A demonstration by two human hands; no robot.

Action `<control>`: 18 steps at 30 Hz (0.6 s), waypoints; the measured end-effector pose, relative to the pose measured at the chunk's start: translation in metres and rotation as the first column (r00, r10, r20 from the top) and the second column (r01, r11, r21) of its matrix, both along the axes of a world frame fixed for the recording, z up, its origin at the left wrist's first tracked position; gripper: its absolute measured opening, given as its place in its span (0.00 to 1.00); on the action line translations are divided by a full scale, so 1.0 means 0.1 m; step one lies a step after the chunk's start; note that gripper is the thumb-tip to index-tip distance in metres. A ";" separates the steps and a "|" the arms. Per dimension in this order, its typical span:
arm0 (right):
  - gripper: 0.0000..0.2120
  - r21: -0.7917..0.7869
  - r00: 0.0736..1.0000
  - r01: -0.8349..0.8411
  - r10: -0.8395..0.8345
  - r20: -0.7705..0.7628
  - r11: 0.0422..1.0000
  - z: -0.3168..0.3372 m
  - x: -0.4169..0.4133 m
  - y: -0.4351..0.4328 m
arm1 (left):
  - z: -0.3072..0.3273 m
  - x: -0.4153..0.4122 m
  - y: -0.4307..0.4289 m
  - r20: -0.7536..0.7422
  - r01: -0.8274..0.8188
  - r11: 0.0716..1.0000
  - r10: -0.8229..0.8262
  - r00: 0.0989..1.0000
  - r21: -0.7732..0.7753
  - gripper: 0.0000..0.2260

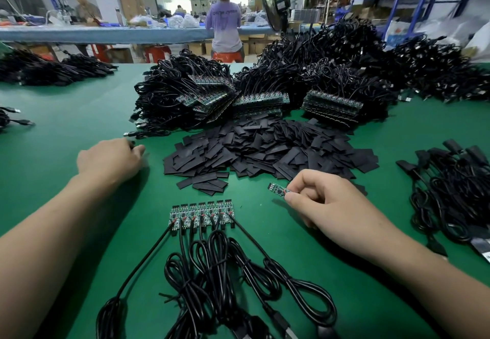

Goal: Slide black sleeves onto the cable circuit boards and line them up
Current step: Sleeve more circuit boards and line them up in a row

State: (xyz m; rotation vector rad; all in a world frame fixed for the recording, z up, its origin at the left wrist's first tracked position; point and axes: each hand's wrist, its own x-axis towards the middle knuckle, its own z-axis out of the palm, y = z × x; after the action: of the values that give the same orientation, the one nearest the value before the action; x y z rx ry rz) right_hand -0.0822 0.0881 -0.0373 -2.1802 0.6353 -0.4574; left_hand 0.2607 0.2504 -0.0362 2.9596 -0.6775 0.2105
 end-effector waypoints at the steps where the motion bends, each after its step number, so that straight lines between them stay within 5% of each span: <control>1: 0.08 0.002 1.000 0.001 -0.001 -0.002 1.000 0.00 0.00 0.00 | 0.03 0.01 0.00 0.003 -0.010 1.000 0.010 1.000 -0.002 0.20; 4: 0.08 -0.005 1.000 -0.002 0.002 -0.010 1.000 0.00 0.00 0.00 | 0.14 -0.11 -0.07 0.113 0.187 0.972 -0.172 0.979 -0.142 0.14; 8: 0.08 -0.014 1.000 -0.004 0.003 -0.015 1.000 0.00 0.00 0.01 | 0.29 -0.43 -0.17 -0.032 0.467 0.852 -0.488 0.872 -0.235 0.05; 12: 0.08 -0.014 1.000 -0.006 0.006 -0.017 1.000 0.00 0.00 0.01 | 0.21 -0.57 -0.15 0.022 0.436 0.890 -0.437 0.899 -0.137 0.08; 18: 0.08 -0.033 1.000 -0.010 0.009 -0.026 0.999 0.01 -0.01 0.01 | 0.10 -0.63 -0.15 0.063 0.433 0.871 -0.431 0.900 -0.234 0.06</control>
State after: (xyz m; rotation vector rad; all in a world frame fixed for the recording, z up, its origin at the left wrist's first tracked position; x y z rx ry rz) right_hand -0.0828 0.0891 -0.0364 -2.2232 0.6357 -0.4380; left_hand 0.1973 0.2357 -0.0263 2.4957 -1.1969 0.2466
